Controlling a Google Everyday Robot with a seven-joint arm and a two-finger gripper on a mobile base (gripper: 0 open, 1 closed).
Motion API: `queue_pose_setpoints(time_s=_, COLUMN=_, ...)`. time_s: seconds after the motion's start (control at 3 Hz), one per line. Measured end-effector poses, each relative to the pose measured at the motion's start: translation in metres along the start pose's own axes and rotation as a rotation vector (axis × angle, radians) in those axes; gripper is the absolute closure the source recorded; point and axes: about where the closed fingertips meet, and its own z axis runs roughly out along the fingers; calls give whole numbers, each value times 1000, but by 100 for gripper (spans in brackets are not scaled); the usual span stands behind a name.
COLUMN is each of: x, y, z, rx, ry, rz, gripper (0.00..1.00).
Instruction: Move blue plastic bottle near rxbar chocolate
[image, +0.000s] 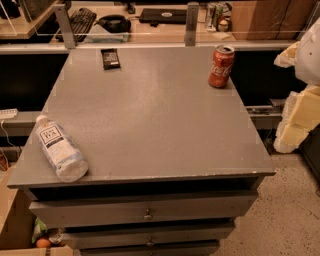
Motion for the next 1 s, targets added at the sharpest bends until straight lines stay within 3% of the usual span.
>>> queue_pose_setpoints(time_s=0.33, x=-6, y=2, z=2, rx=-6, ry=-13, rz=-1, gripper=0)
queue_pose_setpoints(time_s=0.67, x=-61, y=21, z=21, rx=-72, ry=-133, rz=-16, gripper=0)
queue_pose_setpoints(time_s=1.0, x=-155, y=61, z=40, rx=-175, ry=-264, rz=-62, gripper=0)
